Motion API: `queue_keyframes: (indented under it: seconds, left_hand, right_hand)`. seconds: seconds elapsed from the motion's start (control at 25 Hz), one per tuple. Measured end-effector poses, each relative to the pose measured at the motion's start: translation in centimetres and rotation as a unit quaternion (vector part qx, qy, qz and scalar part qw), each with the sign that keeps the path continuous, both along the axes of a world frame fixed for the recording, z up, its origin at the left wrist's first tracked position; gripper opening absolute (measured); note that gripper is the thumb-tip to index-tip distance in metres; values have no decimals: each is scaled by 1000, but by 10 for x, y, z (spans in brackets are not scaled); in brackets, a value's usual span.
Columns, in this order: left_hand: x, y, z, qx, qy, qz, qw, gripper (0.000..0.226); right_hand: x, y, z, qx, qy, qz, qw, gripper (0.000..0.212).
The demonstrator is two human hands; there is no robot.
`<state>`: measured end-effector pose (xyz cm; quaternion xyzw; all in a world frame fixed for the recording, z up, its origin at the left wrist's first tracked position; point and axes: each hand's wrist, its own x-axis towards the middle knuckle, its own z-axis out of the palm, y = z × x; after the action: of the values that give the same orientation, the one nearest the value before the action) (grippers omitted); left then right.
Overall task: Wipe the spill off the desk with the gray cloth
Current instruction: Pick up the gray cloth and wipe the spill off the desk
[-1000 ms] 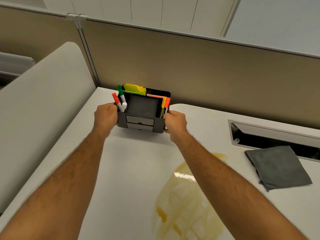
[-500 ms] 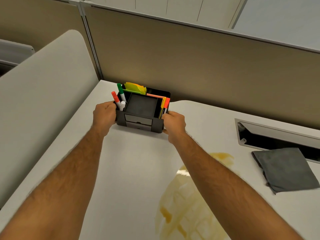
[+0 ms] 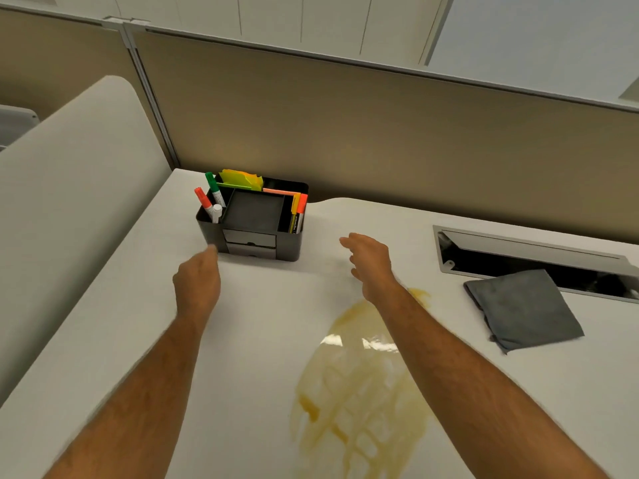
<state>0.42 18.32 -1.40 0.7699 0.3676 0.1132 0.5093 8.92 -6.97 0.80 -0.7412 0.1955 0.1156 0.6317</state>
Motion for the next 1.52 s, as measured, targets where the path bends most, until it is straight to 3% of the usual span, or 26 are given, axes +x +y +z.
queue_keyframes:
  seconds: [0.16, 0.28, 0.36, 0.52, 0.8, 0.92, 1.12, 1.24, 1.4, 1.52]
  left_hand:
    - [-43, -50, -16, 145, 40, -211, 966, 63]
    - [-52, -65, -42, 315, 98, -338, 881, 80]
    - [-61, -79, -55, 396, 81, -360, 840, 82]
    - [-69, -86, -69, 408, 118, -348, 836, 80]
    - [-70, -86, -79, 410, 125, -332, 840, 72]
    - [-69, -84, -80, 415, 122, -328, 840, 71]
    - [-69, -85, -80, 407, 117, -326, 845, 70]
    - [-69, -85, -79, 409, 114, -327, 845, 72]
    - [-70, -86, -77, 404, 116, -327, 846, 75]
    - [-70, -87, -74, 397, 115, -328, 850, 76]
  right_hand:
    - [-26, -78, 0, -145, -58, 4, 988, 43]
    - [-47, -133, -5, -296, -90, 31, 950, 45]
    - [-57, -170, -13, -397, -93, 49, 912, 45]
    - [-65, -228, -24, -544, -90, 69, 832, 37]
    - [-58, -252, -47, -647, -43, 111, 753, 34]
    - [-46, -260, -47, -655, -48, 152, 739, 34]
    - [-39, -273, -29, -550, -135, 83, 820, 23]
    - [-53, -274, -5, -520, -194, 39, 831, 24]
    - [-66, -285, 30, -478, -312, 28, 821, 26]
    - [-92, -295, 36, -471, -374, 126, 789, 34]
